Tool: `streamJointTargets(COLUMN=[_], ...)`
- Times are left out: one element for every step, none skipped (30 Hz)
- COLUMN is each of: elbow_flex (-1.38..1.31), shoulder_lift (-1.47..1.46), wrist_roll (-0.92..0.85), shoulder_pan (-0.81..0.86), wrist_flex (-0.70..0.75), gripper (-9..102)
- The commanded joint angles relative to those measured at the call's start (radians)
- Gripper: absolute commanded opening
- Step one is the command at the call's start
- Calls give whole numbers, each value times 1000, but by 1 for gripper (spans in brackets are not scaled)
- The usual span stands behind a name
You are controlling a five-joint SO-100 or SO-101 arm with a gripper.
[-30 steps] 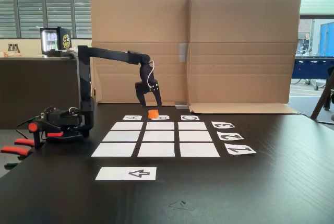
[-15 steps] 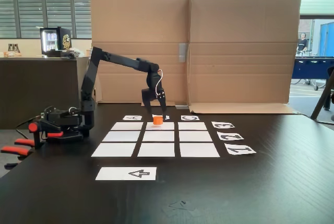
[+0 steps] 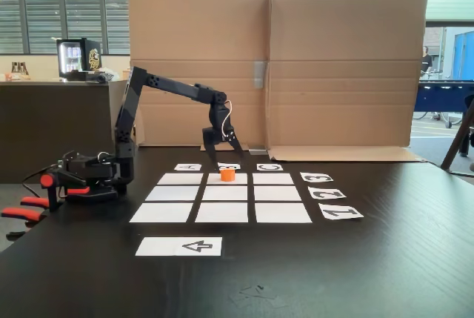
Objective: Pick up the round, orange token and place it in the grid on square B3.
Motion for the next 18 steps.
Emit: streamJointTargets(elbow_flex=[23, 41, 64, 94, 130, 172, 218, 268, 324, 376, 422, 471, 522, 575, 632, 687, 732, 782], shoulder_lift=[48, 60, 75, 98, 126, 156, 192, 233, 282, 334, 385, 442, 503, 569, 638, 706, 773, 848], wrist_roll=[8, 8, 8, 8, 6, 5, 3, 0, -8, -18, -26, -35, -46, -58, -69, -78, -91, -101], shoulder_pan=[2, 3, 3, 5, 6, 8, 12, 17, 23, 31, 40, 52, 61, 74, 92, 118, 146, 178], wrist_flex=[-3, -11, -18, -31, -44, -64, -89, -117, -144, -170, -193, -218, -241, -264, -293, -322, -339, -357], gripper=[48, 49, 49, 49, 50, 50, 50, 51, 52, 52, 52, 52, 52, 52, 52, 52, 52, 52])
